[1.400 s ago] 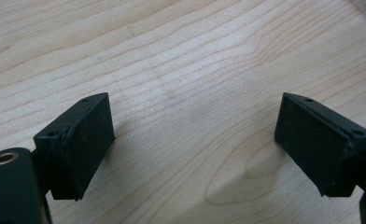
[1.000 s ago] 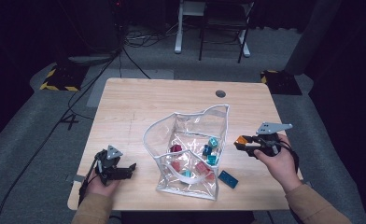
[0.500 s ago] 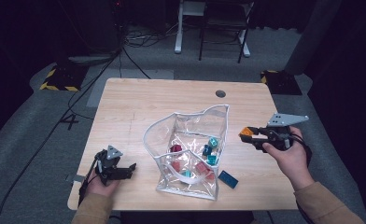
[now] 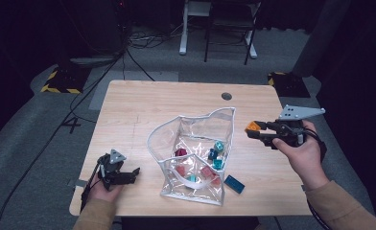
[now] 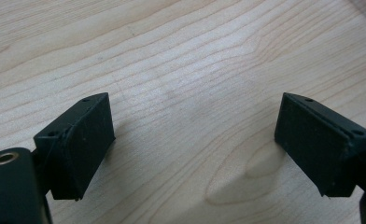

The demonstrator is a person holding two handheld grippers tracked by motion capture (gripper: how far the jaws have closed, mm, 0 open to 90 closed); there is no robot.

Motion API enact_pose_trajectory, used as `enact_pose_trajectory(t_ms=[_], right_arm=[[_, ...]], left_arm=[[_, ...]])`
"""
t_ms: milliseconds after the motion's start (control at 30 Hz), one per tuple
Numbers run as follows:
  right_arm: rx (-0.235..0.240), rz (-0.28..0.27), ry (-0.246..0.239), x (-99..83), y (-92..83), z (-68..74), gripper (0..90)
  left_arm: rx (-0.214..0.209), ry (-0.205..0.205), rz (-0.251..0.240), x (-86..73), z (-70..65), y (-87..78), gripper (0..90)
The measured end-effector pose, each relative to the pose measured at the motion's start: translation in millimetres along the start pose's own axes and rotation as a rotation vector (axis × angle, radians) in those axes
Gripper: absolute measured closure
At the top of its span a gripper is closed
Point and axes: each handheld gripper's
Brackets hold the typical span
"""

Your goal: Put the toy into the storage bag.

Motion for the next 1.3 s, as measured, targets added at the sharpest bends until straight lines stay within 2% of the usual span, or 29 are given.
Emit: enact_pose_trajectory(t_ms=[367, 567, 900, 1067, 1300], right_arm=[[0.040, -0.039, -0.039, 32.0, 6.0, 14.5, 58.9], [0.057, -0.043, -0.046, 43.2, 13.1, 19.8, 58.9], [0.106, -0.048, -0.059, 60.0, 33.0, 31.6, 58.9], [0.139, -0.076, -0.055, 66.3, 41.9, 37.2, 58.9], [0.168, -0.067, -0.071, 74.7, 56.5, 47.0, 58.9]], left_arm=[[0.000, 0.001, 0.001, 0.0, 0.1, -0.1, 12.1], [0.000, 0.000, 0.000, 0.0, 0.0, 0.0, 12.1], [0.000, 0.000, 0.000, 0.1, 0.0, 0.0, 12.1], [0.000, -0.002, -0.001, 0.1, -0.1, 0.1, 12.1], [0.000, -0.002, -0.001, 0.1, -0.1, 0.1, 12.1]])
Point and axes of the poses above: each handheld gripper's, and its own axes: y roughly forward along the jaws, x roughly out of its top, z roughly to its left, and after that the axes turned 1 degree about y, right-handed
